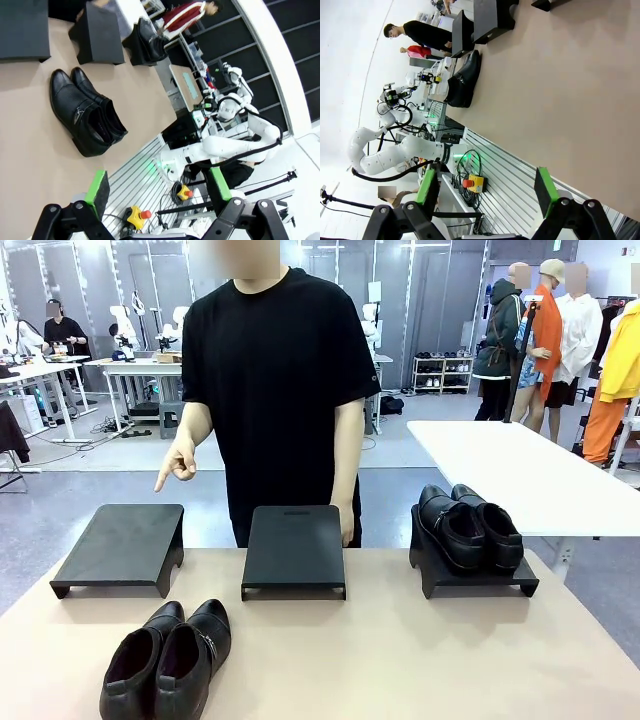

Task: Place the shoes on the stand as instructed by the person.
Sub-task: Pick up another pair of Shoes and place it on the Shoes Stand indicated by the person.

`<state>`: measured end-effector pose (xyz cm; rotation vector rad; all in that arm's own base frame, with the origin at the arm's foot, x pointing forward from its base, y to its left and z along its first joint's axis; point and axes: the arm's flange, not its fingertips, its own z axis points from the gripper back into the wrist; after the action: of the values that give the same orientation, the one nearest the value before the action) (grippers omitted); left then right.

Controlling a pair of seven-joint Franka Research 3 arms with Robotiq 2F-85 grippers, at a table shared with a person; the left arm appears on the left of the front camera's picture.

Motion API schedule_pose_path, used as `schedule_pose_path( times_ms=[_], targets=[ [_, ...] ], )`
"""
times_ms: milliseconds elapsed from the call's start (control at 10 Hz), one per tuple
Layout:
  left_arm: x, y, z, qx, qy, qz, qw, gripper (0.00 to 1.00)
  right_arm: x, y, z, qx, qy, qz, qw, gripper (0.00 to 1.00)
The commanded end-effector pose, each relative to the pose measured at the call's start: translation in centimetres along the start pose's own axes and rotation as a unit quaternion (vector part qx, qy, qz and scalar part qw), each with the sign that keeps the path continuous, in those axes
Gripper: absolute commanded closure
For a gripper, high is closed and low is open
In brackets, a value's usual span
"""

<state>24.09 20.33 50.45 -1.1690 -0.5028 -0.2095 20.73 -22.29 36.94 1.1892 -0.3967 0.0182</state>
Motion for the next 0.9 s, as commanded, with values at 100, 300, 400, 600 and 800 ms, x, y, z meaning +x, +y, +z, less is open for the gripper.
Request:
schedule_pose_path(
  times_ms=[100,300,400,600,800],
  targets=[
    [4.0,-5.3,-7.1,0.105,0.121,0.057,0.985,0.00,0.1,0.6,0.0,0.005,-0.007,-0.004,1.000,0.02],
    [5.5,-8.9,-13.1,0.166,0.173,0.082,0.967,0.00,0.1,0.6,0.0,0.005,-0.007,-0.004,1.000,0.02],
    [5.3,-10.4,-16.5,0.207,0.203,0.085,0.953,0.00,0.1,0.6,0.0,0.005,-0.007,-0.004,1.000,0.02],
    [4.1,-11.1,-23.4,0.316,0.218,0.098,0.918,0.00,0.1,0.6,0.0,0.005,-0.007,-0.004,1.000,0.02],
    [2.4,-10.1,-28.5,0.376,0.212,0.099,0.896,0.00,0.1,0.6,0.0,0.005,-0.007,-0.004,1.000,0.02]
  ],
)
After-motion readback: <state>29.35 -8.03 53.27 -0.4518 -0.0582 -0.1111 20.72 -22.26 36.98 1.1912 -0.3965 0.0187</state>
